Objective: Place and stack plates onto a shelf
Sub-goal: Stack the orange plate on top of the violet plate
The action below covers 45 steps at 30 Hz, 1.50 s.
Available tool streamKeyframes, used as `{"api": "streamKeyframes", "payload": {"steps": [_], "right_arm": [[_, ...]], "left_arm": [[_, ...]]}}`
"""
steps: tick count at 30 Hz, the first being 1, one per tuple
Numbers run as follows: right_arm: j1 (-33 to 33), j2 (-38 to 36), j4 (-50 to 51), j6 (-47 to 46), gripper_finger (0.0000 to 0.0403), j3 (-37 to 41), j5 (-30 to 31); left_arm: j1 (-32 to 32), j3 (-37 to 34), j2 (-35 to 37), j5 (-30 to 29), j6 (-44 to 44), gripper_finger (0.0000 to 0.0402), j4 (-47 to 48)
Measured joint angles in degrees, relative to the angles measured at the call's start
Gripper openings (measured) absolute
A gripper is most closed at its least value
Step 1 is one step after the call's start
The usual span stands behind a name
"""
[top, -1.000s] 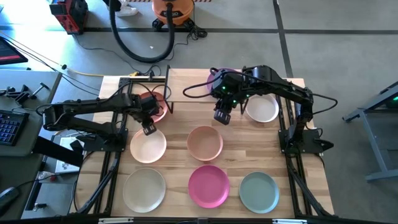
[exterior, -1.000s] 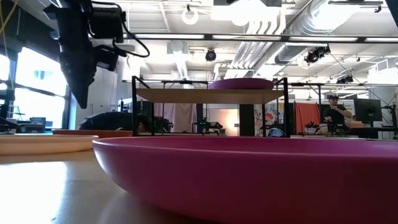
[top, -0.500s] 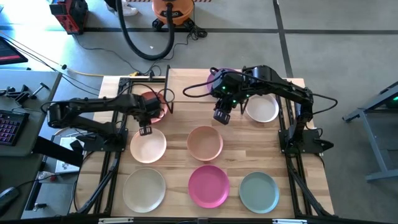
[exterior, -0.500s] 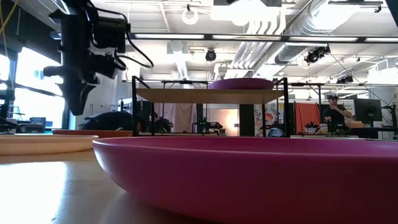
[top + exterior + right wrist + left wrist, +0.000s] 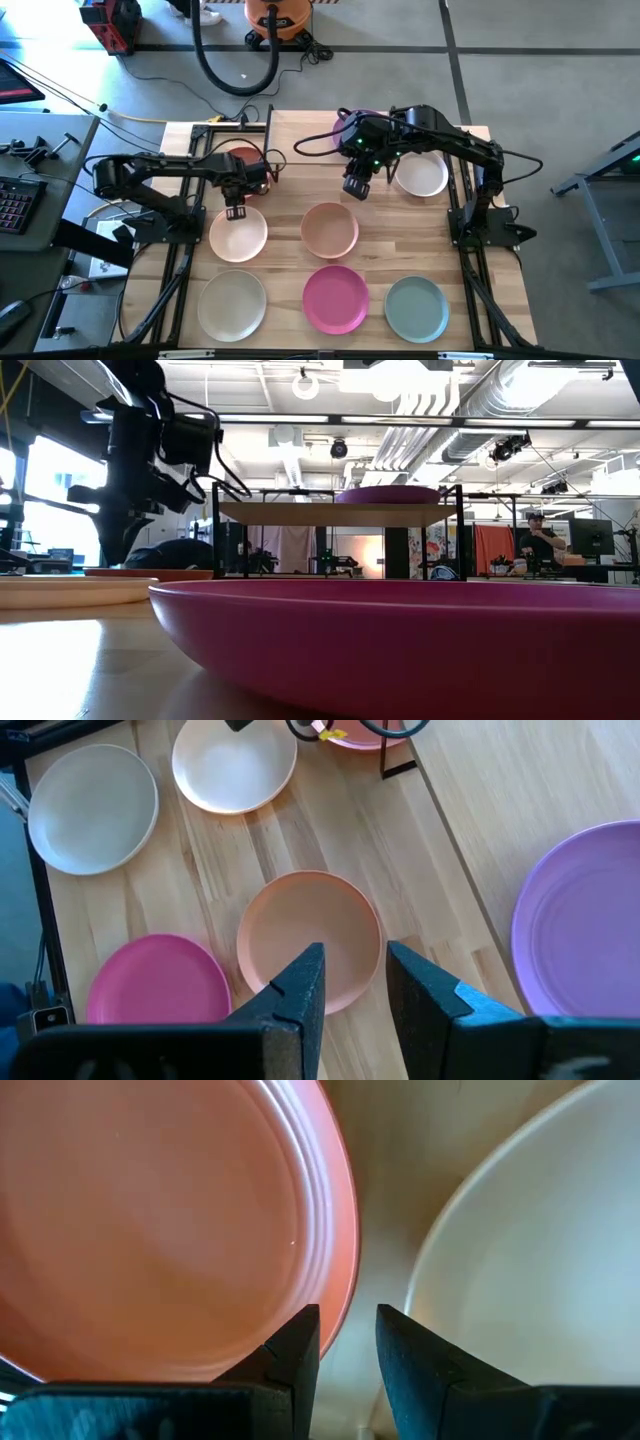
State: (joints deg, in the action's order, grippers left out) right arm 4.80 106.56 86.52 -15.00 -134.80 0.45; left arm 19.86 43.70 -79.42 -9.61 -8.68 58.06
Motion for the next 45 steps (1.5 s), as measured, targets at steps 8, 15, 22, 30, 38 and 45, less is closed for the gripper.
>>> {"api": "streamKeyframes", "payload": {"steps": [8, 15, 22, 30, 38, 45], "right_arm": [[0.02, 0.0, -0.26, 0.0, 0.0087, 0.0, 0.0], [0.02, 0.0, -0.34, 0.0, 0.0087, -0.01, 0.0], [0.02, 0.0, -0.44, 0.0, 0.0087, 0.0, 0.0], [0.02, 0.0, -0.46, -0.13, 0.0087, 0.0, 0.0], [0.02, 0.0, -0.46, -0.13, 0.0087, 0.0, 0.0], [0.02, 0.0, -0.46, 0.0, 0.0087, 0.0, 0.0]], "left_arm": [[0.0, 0.0, -1.77, -1.72, 0.27, 0.009, -1.77], [0.41, 0.0, -3.82, -1.6, 0.05, 0.009, -2.53], [1.09, 0.0, -6.32, -2.6, 0.45, 0.009, -3.17], [1.11, 0.0, -6.93, -2.6, 0.95, 0.0085, -3.56], [1.09, 0.0, -6.93, -3.07, 0.88, 0.0018, -1.79], [1.11, 0.0, -6.93, -3.45, 0.96, 0.0004, -1.39]]}}
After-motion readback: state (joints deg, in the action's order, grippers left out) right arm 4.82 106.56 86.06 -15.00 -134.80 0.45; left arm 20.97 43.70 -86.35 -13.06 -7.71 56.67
